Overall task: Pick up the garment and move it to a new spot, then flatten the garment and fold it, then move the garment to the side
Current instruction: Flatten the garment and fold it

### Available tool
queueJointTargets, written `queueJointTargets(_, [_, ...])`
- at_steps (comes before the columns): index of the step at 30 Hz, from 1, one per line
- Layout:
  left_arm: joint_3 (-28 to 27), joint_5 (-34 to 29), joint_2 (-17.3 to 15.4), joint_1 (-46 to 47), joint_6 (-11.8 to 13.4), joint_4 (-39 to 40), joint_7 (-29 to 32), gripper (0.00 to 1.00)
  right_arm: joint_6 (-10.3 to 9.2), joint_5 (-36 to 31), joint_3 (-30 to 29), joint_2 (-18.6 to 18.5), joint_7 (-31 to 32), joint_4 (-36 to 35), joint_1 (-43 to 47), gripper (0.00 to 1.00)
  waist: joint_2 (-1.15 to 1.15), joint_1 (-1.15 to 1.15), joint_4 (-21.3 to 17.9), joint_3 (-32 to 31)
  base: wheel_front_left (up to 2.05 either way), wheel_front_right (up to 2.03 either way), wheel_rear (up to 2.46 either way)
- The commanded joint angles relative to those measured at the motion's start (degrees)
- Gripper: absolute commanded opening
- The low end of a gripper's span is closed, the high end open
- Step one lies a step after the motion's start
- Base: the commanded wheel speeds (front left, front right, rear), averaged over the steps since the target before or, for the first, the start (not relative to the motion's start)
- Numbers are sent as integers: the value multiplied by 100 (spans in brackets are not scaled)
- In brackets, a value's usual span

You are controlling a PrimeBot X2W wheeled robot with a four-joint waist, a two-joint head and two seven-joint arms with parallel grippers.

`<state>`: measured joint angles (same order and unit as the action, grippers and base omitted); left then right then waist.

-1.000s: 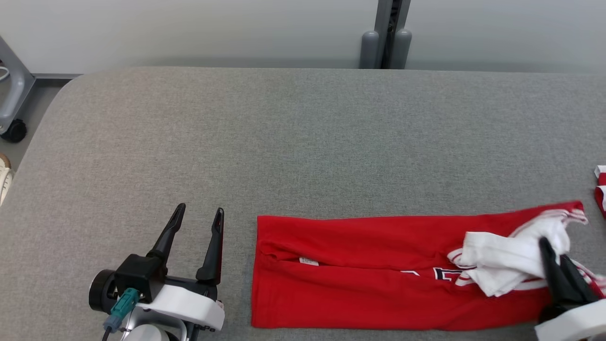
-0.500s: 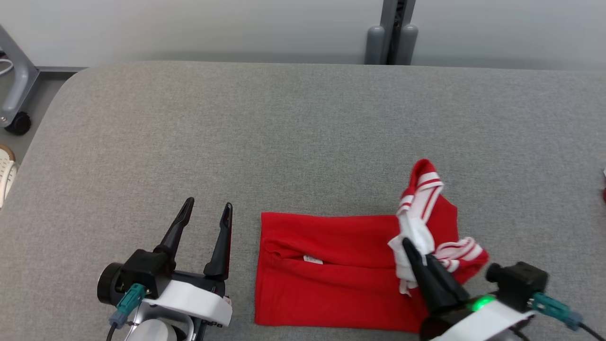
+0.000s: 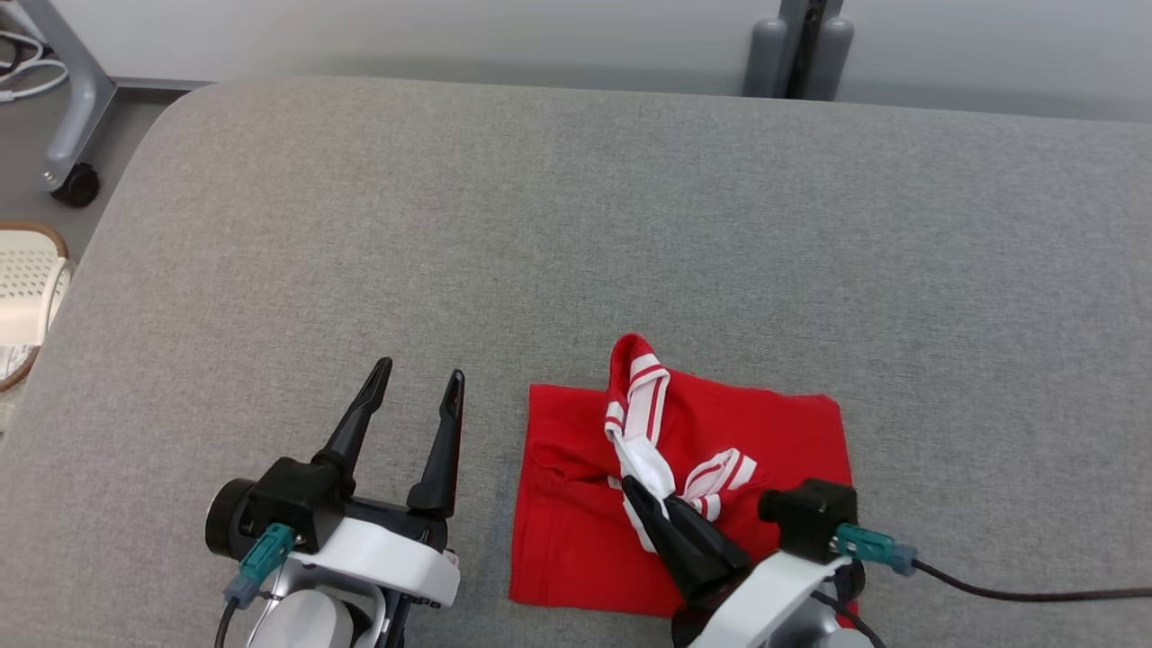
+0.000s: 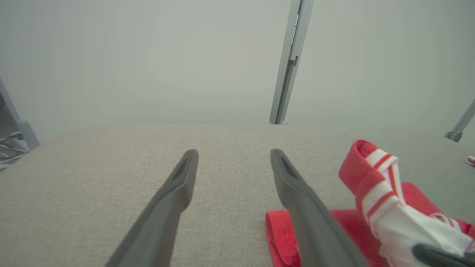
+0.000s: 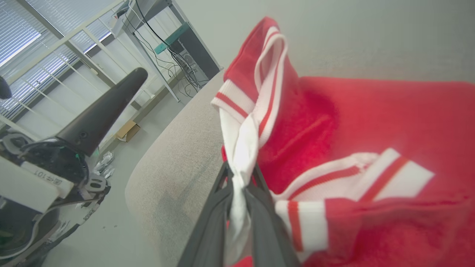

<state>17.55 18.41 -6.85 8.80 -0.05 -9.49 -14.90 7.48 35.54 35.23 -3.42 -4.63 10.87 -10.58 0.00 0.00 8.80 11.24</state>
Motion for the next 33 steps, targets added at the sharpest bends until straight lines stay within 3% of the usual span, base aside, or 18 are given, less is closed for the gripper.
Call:
queueJointTargets(1, [-22, -50, 4, 122, -49, -11, -26, 100, 5, 98, 126, 4, -138, 243, -208, 0, 0, 0, 73, 66, 0, 0, 0])
queueJointTargets(10, [-48, -141, 121, 208, -144, -70, -26, 100, 5, 444, 707, 43, -467, 1017, -784, 0, 0, 0, 191, 197, 0, 0, 0])
queueJointTargets(11, [-57, -139, 130, 215, -150, -77, -26, 100, 5, 500, 770, 44, -461, 1090, -823, 14, 0, 0, 195, 203, 0, 0, 0])
queueJointTargets(12, [-57, -139, 130, 215, -150, -77, -26, 100, 5, 500, 770, 44, -461, 1090, -823, 14, 0, 0, 195, 203, 0, 0, 0])
queueJointTargets(13, [-66, -148, 134, 221, -162, -84, -26, 100, 5, 574, 858, 44, -421, 1147, -862, 47, 0, 0, 199, 206, 0, 0, 0])
queueJointTargets(14, [-72, -159, 142, 225, -170, -88, -26, 100, 5, 662, 956, 46, -433, 1140, -910, 100, 0, 0, 200, 209, 0, 0, 0])
queueJointTargets(21, [-167, -215, 185, 188, -189, -98, -26, 100, 5, 1101, 1673, 30, -626, 750, -1175, 100, 0, 0, 126, 178, 0, 0, 0])
queueJointTargets(25, [-209, -238, 204, 135, -205, -112, -26, 100, 5, 1263, 1987, -208, -792, 219, -1325, 100, 0, 0, 43, 119, 0, 0, 0])
queueJointTargets(28, [-265, -253, 206, 89, -204, -115, -26, 100, 5, 1199, 1898, -443, -962, -216, -1343, 100, 0, 0, -29, 71, 0, 0, 0])
queueJointTargets(33, [-367, -288, 157, 17, -174, -100, -26, 100, 5, 799, 1157, -749, -1059, -767, -1041, 100, 0, 0, -162, -22, 0, 0, 0])
